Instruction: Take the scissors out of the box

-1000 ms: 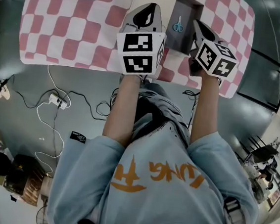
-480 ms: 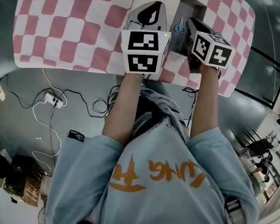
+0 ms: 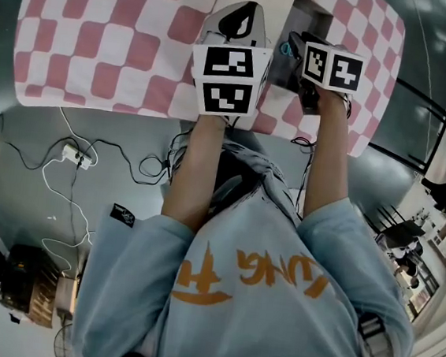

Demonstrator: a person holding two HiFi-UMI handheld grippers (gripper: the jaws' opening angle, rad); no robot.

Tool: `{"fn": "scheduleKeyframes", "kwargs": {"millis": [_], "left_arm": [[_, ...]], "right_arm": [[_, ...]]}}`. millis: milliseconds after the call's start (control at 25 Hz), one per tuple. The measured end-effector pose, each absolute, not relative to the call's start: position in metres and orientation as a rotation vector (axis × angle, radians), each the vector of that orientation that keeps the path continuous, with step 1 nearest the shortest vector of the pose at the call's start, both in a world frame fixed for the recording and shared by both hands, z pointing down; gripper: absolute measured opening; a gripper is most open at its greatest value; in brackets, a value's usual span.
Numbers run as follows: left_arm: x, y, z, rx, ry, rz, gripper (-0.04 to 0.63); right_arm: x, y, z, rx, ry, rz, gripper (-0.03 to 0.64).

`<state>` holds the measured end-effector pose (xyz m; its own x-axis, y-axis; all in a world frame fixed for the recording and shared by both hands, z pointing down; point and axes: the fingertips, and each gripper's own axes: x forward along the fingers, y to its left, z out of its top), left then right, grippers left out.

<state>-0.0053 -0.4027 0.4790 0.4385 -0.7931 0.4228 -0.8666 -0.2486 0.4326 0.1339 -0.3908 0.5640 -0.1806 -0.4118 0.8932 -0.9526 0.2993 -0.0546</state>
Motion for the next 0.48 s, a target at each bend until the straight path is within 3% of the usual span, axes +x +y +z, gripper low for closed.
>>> {"fn": "scheduleKeyframes", "kwargs": {"millis": [480], "left_arm": [[-0.005,-0.408,0.487,2.055,-1.379,0.151,0.020]], "right_arm": [[0.138,-0.393,0.590,1.200,-1.588,0.925,0.115]]}}
